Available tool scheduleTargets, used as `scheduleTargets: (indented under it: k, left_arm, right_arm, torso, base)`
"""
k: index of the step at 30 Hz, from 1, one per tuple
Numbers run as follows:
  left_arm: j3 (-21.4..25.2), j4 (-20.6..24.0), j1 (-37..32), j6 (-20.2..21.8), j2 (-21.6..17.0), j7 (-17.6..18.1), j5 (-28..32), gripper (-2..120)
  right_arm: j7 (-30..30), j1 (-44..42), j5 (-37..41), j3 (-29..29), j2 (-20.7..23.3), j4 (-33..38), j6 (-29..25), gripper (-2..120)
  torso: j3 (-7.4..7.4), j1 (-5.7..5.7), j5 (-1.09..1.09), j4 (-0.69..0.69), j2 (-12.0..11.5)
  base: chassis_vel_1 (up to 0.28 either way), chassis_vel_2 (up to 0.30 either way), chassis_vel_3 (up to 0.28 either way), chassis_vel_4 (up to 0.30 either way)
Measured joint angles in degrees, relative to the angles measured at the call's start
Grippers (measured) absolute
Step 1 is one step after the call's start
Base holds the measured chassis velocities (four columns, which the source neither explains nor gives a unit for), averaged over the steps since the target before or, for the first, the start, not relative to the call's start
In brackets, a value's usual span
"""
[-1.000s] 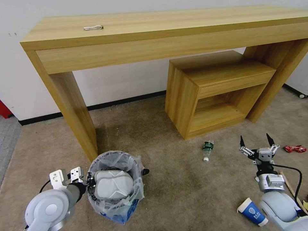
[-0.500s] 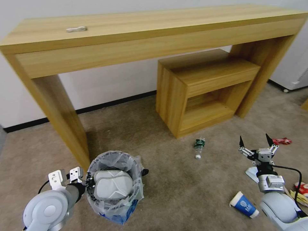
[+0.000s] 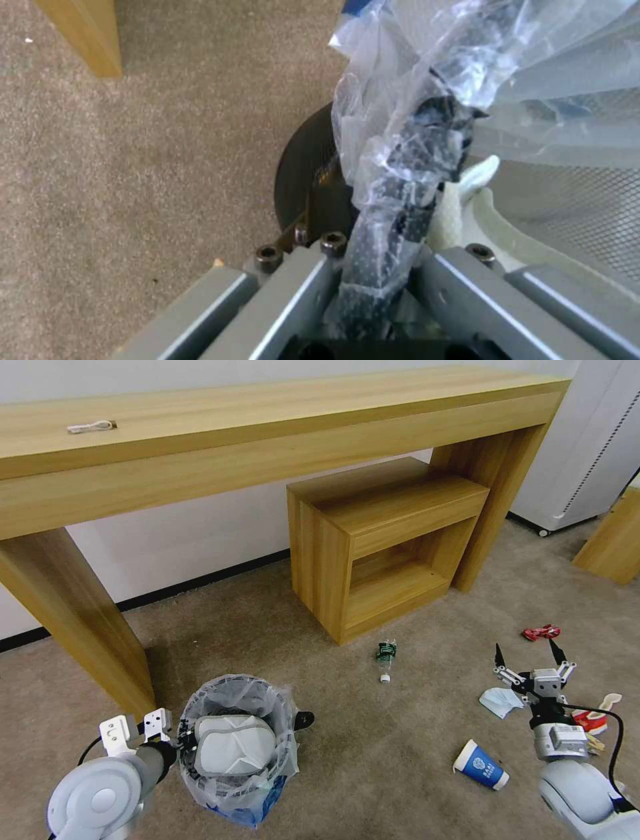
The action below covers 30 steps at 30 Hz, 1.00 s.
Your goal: Pick up the trash bin and place the garbage on the floor into it.
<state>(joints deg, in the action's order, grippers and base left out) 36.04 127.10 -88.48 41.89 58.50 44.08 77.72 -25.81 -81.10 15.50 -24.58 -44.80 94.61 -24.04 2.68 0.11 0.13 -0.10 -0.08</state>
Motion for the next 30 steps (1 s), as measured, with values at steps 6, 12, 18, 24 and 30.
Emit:
scheduleTargets:
  k: [6,12,18,24,30]
  left_arm:
    - [0.02,0.17,-0.05,-0.05,0.37,0.03,-0.07,0]
    - [0.03,0.16,-0.03,-0.14,0.69,0.04,-0.21,0]
    - [0.02,0.03,-0.02,-0.23,0.99,0.06,-0.56,0]
    - [0.01,0.02,-0.13,-0.26,1.23,0.06,-0.75,0]
    - [0.02,0.02,-0.19,-0.27,1.37,0.04,-0.9,0]
  right_arm:
    - [0.2,0.68,-0.17,0.49,0.02,-0.42,0.01,100]
    - [0.3,1.19,-0.27,1.24,-0.01,-0.88,-0.03,100]
    - [0.35,1.76,-0.28,1.84,-0.01,-1.39,-0.49,100]
    - [0.4,2.23,-0.26,2.44,-0.09,-1.74,-0.89,100]
    - [0.44,2.4,-0.37,2.71,-0.12,-1.92,-1.09,100]
  torso:
    - [0.0,0.0,0.0,0.0,0.0]
    - [0.0,0.0,0.0,0.0,0.0]
    - [0.0,0.0,0.0,0.0,0.0]
    - [0.0,0.0,0.0,0.0,0.0]
    - [0.0,0.0,0.0,0.0,0.0]
  base:
    - [0.0,0.0,0.0,0.0]
    - [0.0,0.0,0.0,0.0]
    - [0.0,0.0,0.0,0.0]
    - [0.0,0.0,0.0,0.0]
    - [0.0,0.0,0.0,0.0]
